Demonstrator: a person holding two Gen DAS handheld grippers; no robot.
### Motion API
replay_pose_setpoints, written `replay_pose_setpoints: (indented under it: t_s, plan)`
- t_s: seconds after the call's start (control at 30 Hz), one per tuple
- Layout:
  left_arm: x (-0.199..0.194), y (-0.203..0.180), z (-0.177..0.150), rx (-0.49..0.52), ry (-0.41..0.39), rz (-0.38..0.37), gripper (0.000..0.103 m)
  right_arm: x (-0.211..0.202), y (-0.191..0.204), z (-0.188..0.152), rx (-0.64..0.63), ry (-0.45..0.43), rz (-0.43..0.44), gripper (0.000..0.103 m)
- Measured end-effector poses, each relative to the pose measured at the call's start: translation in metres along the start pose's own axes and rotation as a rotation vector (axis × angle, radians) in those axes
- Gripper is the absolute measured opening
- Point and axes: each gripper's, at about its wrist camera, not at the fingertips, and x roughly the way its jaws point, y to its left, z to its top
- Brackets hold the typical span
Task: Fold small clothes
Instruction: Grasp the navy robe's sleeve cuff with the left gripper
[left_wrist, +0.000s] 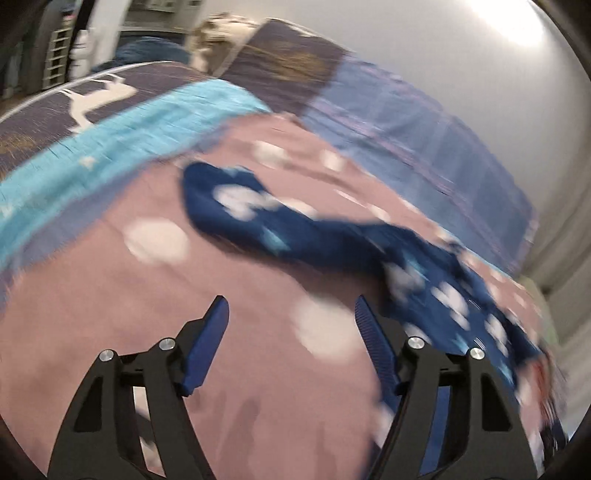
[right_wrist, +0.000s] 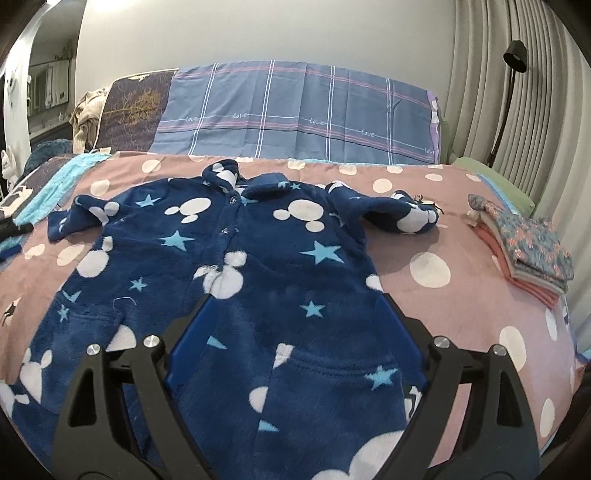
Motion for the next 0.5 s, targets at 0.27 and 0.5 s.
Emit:
replay_pose_setpoints:
  t_s: [0.27, 0.5]
  plan:
    - [0.11, 0.003, 0.112, -0.067, 0.095, 0.231, 0.072, 0.037, 0.009, 0.006, -0.015, 0.066, -0.018, 0.09]
    - [0.233, 0.008, 0.139, -0.057, 0.306, 0.429, 0.056, 0.068, 0.005, 0.009, -0.045, 0.086, -0.063, 0.091]
